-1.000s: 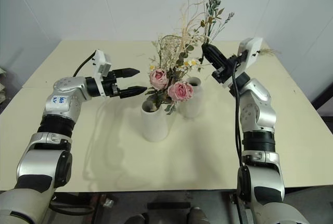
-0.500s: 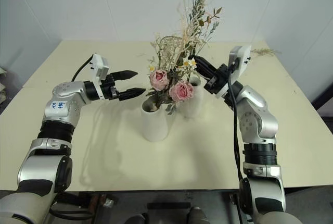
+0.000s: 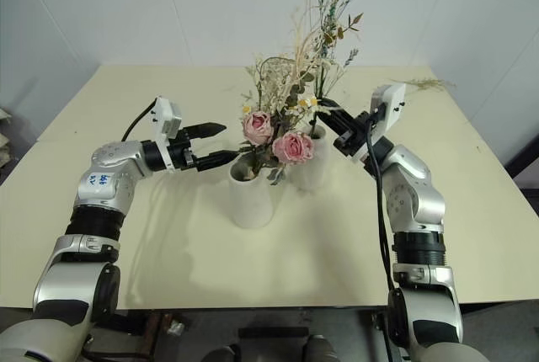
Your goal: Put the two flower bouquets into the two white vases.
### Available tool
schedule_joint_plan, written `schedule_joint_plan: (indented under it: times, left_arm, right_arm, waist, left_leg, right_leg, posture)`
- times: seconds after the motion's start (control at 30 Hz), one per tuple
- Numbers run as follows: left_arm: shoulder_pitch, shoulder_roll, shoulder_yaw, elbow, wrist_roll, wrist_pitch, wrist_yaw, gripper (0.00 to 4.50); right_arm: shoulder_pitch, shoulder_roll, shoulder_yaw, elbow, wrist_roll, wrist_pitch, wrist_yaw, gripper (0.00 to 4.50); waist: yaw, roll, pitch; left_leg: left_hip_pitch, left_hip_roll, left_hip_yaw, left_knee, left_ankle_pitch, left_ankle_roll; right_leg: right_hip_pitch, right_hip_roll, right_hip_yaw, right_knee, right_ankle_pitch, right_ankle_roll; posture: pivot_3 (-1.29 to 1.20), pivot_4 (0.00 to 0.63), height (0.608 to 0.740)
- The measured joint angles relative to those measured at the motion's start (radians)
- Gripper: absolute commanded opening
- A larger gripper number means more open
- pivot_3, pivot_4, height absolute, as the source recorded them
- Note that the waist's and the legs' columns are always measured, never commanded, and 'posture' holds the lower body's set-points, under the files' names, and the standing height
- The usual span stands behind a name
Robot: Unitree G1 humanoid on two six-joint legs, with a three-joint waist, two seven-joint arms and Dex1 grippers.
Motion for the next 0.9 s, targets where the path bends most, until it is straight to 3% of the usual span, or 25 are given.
schedule_joint_plan:
  times: [0.53,0.9]
  left_arm:
    - [0.01,-0.002,0.0,-0.005,-0.009,0.01,0.01,4.5]
    - [0.009,-0.003,0.0,-0.005,-0.01,0.01,0.011,4.5]
  right_arm:
    - [-0.006,-0.028,0.007,0.017,-0.016,-0.033,0.052,0.04]
    - [-0.063,-0.028,-0.023,-0.006,0.063,0.038,0.03,0.04]
  waist:
    - [-0.001,0.0,0.0]
    - [-0.001,0.0,0.0]
  left_leg:
    - [0.0,0.0,0.0,0.0,0.0,0.0]
    - [0.0,0.0,0.0,0.0,0.0,0.0]
  right_leg:
    - [0.0,0.0,0.0,0.0,0.0,0.0]
    - [0.0,0.0,0.0,0.0,0.0,0.0]
  posture:
    - [0.0,0.15,0.74]
    - [0.0,0.15,0.74]
